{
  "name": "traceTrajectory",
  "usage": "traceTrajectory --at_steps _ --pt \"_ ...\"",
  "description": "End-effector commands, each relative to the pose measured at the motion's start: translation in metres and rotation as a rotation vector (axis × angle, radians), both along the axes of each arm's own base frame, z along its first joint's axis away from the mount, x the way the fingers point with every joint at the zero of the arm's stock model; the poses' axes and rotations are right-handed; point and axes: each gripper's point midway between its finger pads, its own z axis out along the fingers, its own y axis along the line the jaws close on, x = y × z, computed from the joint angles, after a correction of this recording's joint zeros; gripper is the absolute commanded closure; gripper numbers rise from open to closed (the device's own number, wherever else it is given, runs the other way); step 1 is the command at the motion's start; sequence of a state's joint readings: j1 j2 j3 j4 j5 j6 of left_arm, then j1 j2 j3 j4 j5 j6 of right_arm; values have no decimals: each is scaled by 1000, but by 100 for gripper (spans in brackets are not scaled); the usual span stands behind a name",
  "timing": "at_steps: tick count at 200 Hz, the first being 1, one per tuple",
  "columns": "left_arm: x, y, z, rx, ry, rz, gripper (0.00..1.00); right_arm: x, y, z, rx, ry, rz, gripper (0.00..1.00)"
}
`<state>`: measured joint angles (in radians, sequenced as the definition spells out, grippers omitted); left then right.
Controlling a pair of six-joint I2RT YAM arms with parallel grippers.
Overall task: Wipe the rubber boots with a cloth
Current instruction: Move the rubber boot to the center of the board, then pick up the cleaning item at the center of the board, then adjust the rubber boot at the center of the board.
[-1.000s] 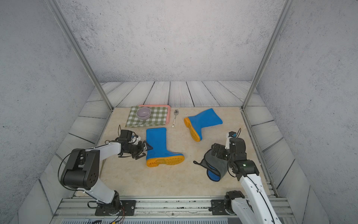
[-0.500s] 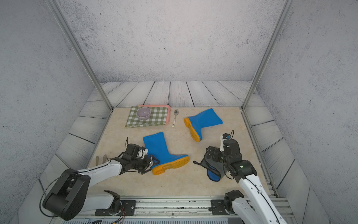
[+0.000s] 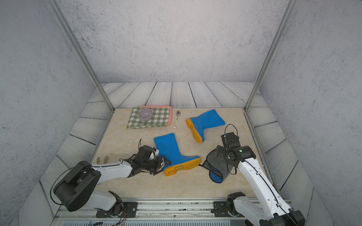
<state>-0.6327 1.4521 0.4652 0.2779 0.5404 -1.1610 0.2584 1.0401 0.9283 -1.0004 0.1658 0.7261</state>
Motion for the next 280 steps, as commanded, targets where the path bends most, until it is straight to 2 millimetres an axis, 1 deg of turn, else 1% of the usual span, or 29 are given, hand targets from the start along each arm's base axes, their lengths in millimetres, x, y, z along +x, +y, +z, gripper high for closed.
traceTrajectory --at_steps 1,12,24,42,59,69,74,95,111,120,131,154,177,197,203,210,226,241,258,261,280 --pt "4 -9 8 -60 -26 33 21 -24 -10 -23 -57 195 -57 1" --pt "1 -5 13 -58 -42 36 21 -25 -6 -34 -41 223 -58 0" --pt "-1 9 20 -20 -72 55 18 -23 0 -42 -9 211 -54 0" --pt "-5 41 32 77 -105 108 10 -20 0 -50 -2 190 -66 0" --pt "-1 70 56 151 -210 172 5 -18 1 -58 -6 201 -67 0" --pt "1 87 68 192 -253 209 3 -14 3 -64 2 201 -67 0" --pt "3 94 74 208 -275 229 0 -12 4 -68 7 204 -67 0" --pt "18 125 82 250 -308 334 1 -1 9 -84 10 216 -54 0" --pt "34 136 82 260 -306 362 1 8 9 -91 -9 216 -43 0" --pt "43 137 82 278 -299 353 1 12 9 -94 -23 223 -35 0" --pt "54 135 82 297 -299 331 0 15 8 -99 -36 235 -27 0" --pt "80 128 78 324 -294 314 4 18 8 -107 -46 241 -9 0" --pt "105 124 72 334 -296 319 6 19 8 -120 -57 255 12 2" --pt "126 115 66 333 -288 291 8 20 10 -132 -62 275 31 8" --pt "132 111 63 330 -280 275 9 19 10 -136 -59 283 37 13" --pt "137 106 60 318 -266 250 10 19 13 -140 -49 290 44 15" --pt "150 91 53 294 -239 192 14 19 12 -140 -51 298 49 18" --pt "161 84 45 285 -215 170 17 16 12 -140 -51 306 56 23" --pt "167 82 33 303 -193 160 18 12 13 -141 -49 316 65 30" --pt "168 82 33 305 -195 160 18 12 13 -141 -48 317 67 32" --pt "169 81 17 323 -155 141 18 8 14 -141 -37 316 74 47"
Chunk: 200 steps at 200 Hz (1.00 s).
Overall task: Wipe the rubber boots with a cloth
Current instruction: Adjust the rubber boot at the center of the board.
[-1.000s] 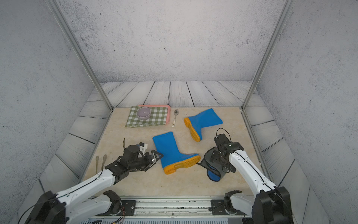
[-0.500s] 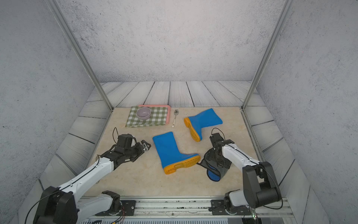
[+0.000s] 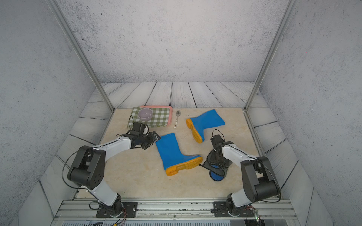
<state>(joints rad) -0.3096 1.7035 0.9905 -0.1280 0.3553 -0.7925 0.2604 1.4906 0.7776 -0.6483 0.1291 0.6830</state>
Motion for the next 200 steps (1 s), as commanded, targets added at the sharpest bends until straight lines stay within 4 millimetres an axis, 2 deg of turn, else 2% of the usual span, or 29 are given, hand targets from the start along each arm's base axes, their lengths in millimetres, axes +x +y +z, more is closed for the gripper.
traceTrajectory --at_steps 1,29,56,75,84,96,120,163,181,200 --pt "2 -2 -10 11 30 -38 18 -18 0 -13 7 64 20 48" --pt "-2 -3 -35 19 87 -50 23 -18 6 -12 38 72 38 57" --pt "3 -6 -40 1 70 -52 35 -18 11 -10 64 76 59 72" --pt "8 -11 -39 -30 55 -59 61 -21 17 -8 91 84 83 85" --pt "10 -14 -37 -51 49 -62 80 -23 20 -6 100 90 101 92" --pt "9 -15 -39 -63 62 -64 100 -24 22 -1 102 93 125 100" --pt "-1 -8 -41 -82 75 -39 100 -29 24 16 84 85 167 100" --pt "-35 35 -50 -150 91 149 100 -31 28 68 104 -14 222 100" --pt "-50 50 -52 -158 86 217 100 -36 44 90 169 -36 289 100" --pt "-67 59 -53 -168 81 274 100 -47 69 96 268 8 354 100"
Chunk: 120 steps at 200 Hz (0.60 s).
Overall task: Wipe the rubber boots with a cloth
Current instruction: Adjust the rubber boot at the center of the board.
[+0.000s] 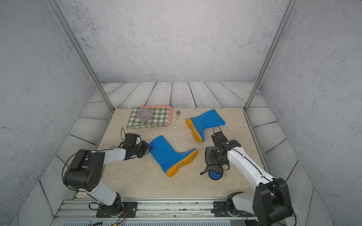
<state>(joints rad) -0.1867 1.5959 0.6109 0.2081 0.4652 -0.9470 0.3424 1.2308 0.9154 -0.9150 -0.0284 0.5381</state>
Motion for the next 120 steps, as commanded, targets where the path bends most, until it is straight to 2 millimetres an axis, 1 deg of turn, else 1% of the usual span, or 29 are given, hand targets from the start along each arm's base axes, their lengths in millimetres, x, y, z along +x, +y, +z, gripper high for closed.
traceTrajectory --at_steps 1,8,23,34,48,70,94,106,120 --pt "-25 17 -15 1 57 105 100 -26 28 9 98 95 116 100" --pt "-32 20 -15 -5 52 132 100 -31 39 8 118 117 143 100" --pt "-55 30 -24 -18 68 201 100 -36 65 5 187 145 188 100" --pt "-71 38 -29 -30 72 258 100 -34 83 2 241 153 207 100" --pt "-85 46 -30 -30 69 309 100 -27 97 -3 250 179 230 100" --pt "-94 53 -16 -8 27 320 100 -12 117 -12 262 207 263 100" --pt "-101 58 -4 8 -13 335 100 11 135 -14 266 193 286 100" --pt "-101 56 1 3 -32 320 100 24 141 -14 260 179 292 100" --pt "-102 52 3 -1 -32 291 100 39 149 -14 256 168 305 100"
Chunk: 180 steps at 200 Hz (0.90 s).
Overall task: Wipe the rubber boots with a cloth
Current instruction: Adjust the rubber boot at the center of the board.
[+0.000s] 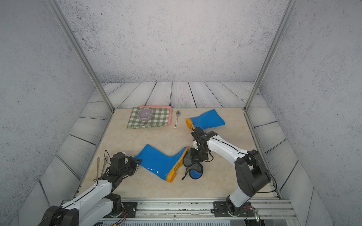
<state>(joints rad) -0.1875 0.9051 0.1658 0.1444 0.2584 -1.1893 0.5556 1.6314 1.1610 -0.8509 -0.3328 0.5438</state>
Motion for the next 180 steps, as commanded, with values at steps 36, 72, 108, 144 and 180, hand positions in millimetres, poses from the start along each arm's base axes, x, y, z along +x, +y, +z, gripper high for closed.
traceTrajectory --at_steps 36,72,108,144,180 --pt "-14 -18 -17 -1 111 -143 100 55 36 2 22 -49 53 100" --pt "-18 -22 -16 7 139 -188 56 77 45 2 -9 -62 79 100" --pt "-7 -11 15 116 64 -185 20 108 50 12 -33 -103 97 100" --pt "-1 -2 47 215 28 -210 13 123 46 28 -81 -132 118 100" --pt "5 16 70 264 14 -180 13 121 12 74 -193 -263 86 100"
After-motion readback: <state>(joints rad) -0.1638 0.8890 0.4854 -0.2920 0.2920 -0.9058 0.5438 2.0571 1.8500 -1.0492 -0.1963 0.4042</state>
